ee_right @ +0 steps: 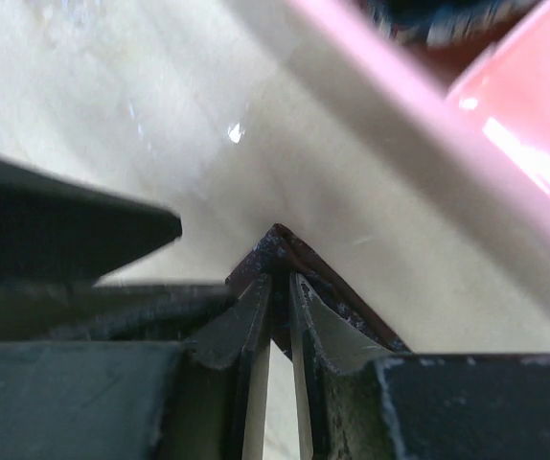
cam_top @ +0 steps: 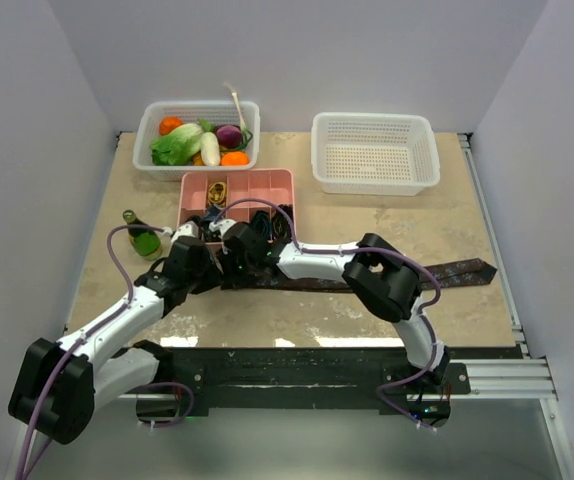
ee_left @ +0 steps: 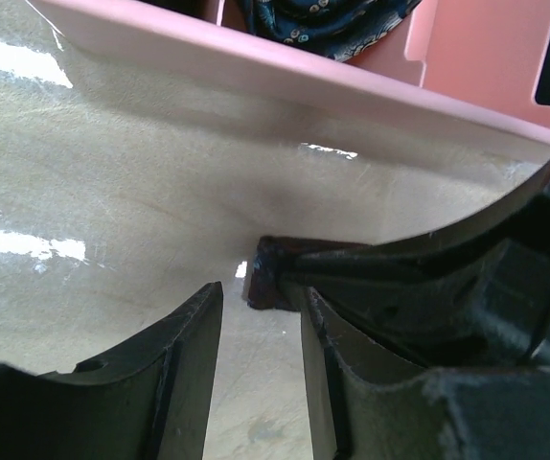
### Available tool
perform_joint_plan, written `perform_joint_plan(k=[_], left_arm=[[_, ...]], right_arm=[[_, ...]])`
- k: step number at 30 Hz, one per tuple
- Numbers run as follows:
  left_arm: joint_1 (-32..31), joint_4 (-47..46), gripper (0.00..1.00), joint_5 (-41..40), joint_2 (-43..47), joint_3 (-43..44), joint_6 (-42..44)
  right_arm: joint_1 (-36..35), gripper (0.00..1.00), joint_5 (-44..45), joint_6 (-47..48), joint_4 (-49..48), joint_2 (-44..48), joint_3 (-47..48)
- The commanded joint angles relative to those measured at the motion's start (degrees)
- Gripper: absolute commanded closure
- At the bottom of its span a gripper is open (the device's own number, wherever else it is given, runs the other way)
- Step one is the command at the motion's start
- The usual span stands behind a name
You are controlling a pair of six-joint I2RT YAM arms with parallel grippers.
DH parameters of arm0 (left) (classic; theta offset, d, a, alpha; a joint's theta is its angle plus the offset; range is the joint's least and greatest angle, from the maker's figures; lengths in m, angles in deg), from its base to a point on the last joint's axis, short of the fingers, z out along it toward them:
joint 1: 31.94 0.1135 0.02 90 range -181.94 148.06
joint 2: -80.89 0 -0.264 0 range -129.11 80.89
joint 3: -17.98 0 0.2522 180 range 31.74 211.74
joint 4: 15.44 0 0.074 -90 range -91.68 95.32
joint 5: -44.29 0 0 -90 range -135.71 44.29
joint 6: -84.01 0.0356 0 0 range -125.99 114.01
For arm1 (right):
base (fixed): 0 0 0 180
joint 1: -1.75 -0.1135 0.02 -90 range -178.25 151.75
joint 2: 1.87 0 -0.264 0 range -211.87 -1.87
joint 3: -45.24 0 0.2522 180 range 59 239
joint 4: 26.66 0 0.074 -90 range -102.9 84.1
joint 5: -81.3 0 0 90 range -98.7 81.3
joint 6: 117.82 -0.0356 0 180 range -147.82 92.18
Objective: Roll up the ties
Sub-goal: Roll the tie at the center of the board.
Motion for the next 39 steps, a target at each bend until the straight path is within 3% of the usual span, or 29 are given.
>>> perform_joint_plan(k=[1, 11, 20, 31, 39], left_arm=[[0.4, -4.6, 0.57, 0.9, -1.2, 0.2, 1.6], [1.6, -8.3, 0.57, 2.5, -2.7, -1.6, 1.4], [5.4, -15.7, 0.55, 10.2, -5.8, -5.0, 2.0], [8.3, -22.1, 0.57, 14.8, -8.6, -8.3, 2.2], [8.4, -25.1, 0.65, 16.4, -9.6, -10.0, 2.3]], right_arm=[[0.2, 0.82, 2.6, 1.5, 2.6, -2.8, 2.5], [0.3, 0.8, 3.1, 1.5, 2.6, 5.3, 0.5], [0.3, 0.79, 8.1, 2.4, 4.7, 8.7, -2.1], [0.5, 0.8, 9.7, 2.9, 4.3, 5.2, -6.3], [0.9, 0.8, 9.2, 3.1, 4.7, 3.4, -6.3]])
